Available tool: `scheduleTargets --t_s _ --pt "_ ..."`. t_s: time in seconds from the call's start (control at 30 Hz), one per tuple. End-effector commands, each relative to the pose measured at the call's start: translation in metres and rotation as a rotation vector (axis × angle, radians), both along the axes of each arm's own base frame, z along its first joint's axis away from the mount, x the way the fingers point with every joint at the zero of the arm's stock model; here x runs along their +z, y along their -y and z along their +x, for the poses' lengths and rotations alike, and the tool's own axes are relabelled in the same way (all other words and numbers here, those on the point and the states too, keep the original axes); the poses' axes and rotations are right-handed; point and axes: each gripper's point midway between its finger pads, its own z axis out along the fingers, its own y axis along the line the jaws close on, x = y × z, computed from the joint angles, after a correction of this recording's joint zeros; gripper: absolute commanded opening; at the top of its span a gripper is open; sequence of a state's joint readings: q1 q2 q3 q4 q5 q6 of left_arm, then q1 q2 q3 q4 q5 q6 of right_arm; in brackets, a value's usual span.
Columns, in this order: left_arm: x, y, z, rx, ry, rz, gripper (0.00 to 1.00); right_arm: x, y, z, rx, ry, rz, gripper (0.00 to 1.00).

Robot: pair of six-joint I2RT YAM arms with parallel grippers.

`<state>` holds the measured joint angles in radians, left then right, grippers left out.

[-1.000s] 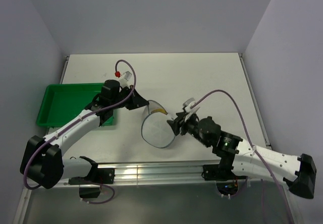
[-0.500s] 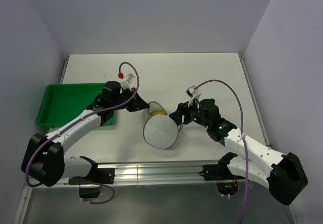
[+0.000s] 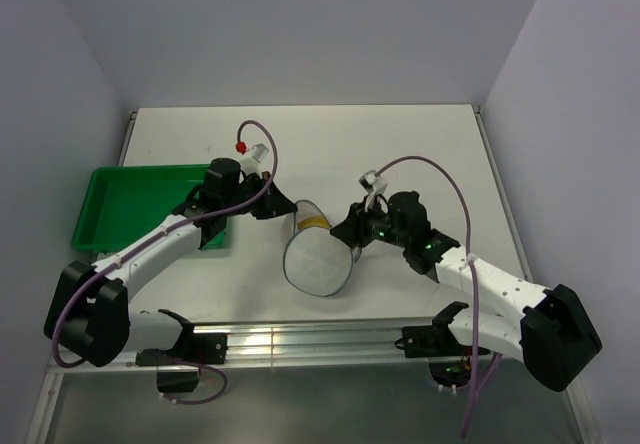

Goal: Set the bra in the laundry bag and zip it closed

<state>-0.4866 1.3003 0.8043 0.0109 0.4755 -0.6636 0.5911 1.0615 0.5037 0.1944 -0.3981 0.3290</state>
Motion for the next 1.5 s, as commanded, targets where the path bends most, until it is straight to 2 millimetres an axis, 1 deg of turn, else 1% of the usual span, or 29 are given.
scheduleTargets --t_s 0.0,0.1,0.23,0.3,0.37,0.43,0.47,0.5,0.57,0.63,0.67,0.7,0.73,0.77,0.8,0.83,0.87,0.9,0.97,1.03,1.07,1.13,1.17,1.27,1.3,1.33,1.37,1.4,1.47 --pt "0.017 0.005 0.006 -0.032 0.062 -0.017 0.00 0.039 -0.005 0.025 -0.068 0.105 0.073 0.38" --pt "0.015 0.004 0.005 -0.034 0.057 -0.011 0.00 0.038 -0.004 0.034 -0.098 0.111 0.056 0.37" --pt "0.015 0.005 0.006 -0.038 0.058 -0.006 0.00 0.037 -0.003 0.041 -0.125 0.114 0.044 0.14" --pt "0.016 0.005 0.008 -0.036 0.061 -0.002 0.00 0.040 0.000 0.042 -0.148 0.118 0.048 0.08" --pt "0.015 0.005 0.012 -0.031 0.060 0.013 0.00 0.050 0.008 0.047 -0.212 0.131 0.069 0.00" --pt "0.013 0.003 0.014 -0.018 0.055 0.035 0.00 0.063 0.014 0.051 -0.268 0.141 0.093 0.00" --pt "0.011 0.001 0.015 -0.012 0.049 0.047 0.00 0.072 0.022 0.059 -0.342 0.141 0.106 0.00" --pt "0.009 0.000 0.016 -0.003 0.050 0.057 0.00 0.071 0.027 0.061 -0.377 0.122 0.090 0.00" --pt "0.004 -0.007 0.020 0.033 0.045 0.093 0.00 0.085 0.039 0.071 -0.477 0.129 0.103 0.00" --pt "0.003 -0.011 0.021 0.055 0.049 0.112 0.00 0.081 0.048 0.073 -0.546 0.081 0.090 0.00" --pt "0.002 -0.016 0.025 0.092 0.055 0.136 0.06 0.085 0.051 0.076 -0.575 0.078 0.101 0.00" --pt "0.000 -0.020 0.024 0.107 0.044 0.156 0.19 0.086 0.052 0.077 -0.591 0.071 0.107 0.00" --pt "0.008 -0.022 0.024 0.124 0.065 0.154 0.33 0.083 0.053 0.079 -0.617 0.045 0.117 0.00" --pt "0.013 -0.024 0.024 0.146 0.081 0.161 0.58 0.082 0.054 0.080 -0.632 0.033 0.121 0.00" --pt "0.017 -0.026 0.021 0.160 0.089 0.163 0.66 0.080 0.056 0.082 -0.656 0.023 0.120 0.00" --pt "0.031 -0.028 0.016 0.177 0.118 0.148 0.71 0.073 0.057 0.084 -0.679 -0.004 0.125 0.00" --pt "0.036 -0.024 0.008 0.173 0.132 0.148 0.75 0.070 0.056 0.085 -0.687 -0.013 0.127 0.00" --pt "0.039 -0.025 0.007 0.207 0.151 0.157 0.76 0.069 0.057 0.086 -0.697 -0.019 0.136 0.00" --pt "0.046 -0.019 -0.008 0.208 0.160 0.141 0.74 0.061 0.060 0.088 -0.729 -0.036 0.141 0.00" --pt "0.052 -0.003 -0.027 0.204 0.163 0.122 0.71 0.057 0.064 0.090 -0.767 -0.045 0.147 0.00" --pt "0.055 0.014 -0.042 0.166 0.173 0.100 0.66 0.056 0.065 0.090 -0.776 -0.051 0.147 0.00" --pt "0.063 0.033 -0.049 0.159 0.181 0.047 0.61 0.054 0.066 0.089 -0.788 -0.068 0.155 0.00" --pt "0.065 0.047 -0.061 0.118 0.181 0.035 0.57 0.053 0.067 0.088 -0.787 -0.076 0.152 0.00" --pt "0.073 0.074 -0.062 0.118 0.197 0.019 0.52 0.056 0.067 0.083 -0.781 -0.084 0.178 0.00" --pt "0.077 0.081 -0.060 0.128 0.190 -0.003 0.52 0.063 0.066 0.079 -0.767 -0.078 0.200 0.00" --pt "0.069 0.089 -0.056 0.130 0.176 0.001 0.52 0.062 0.065 0.077 -0.760 -0.086 0.208 0.00" --pt "0.079 0.100 -0.054 0.127 0.194 -0.051 0.53 0.063 0.064 0.075 -0.750 -0.092 0.214 0.00" --pt "0.072 0.108 -0.050 0.128 0.185 -0.048 0.53 0.068 0.064 0.072 -0.744 -0.091 0.236 0.00" --pt "0.069 0.116 -0.043 0.155 0.197 -0.043 0.55 0.068 0.061 0.069 -0.723 -0.095 0.242 0.00"
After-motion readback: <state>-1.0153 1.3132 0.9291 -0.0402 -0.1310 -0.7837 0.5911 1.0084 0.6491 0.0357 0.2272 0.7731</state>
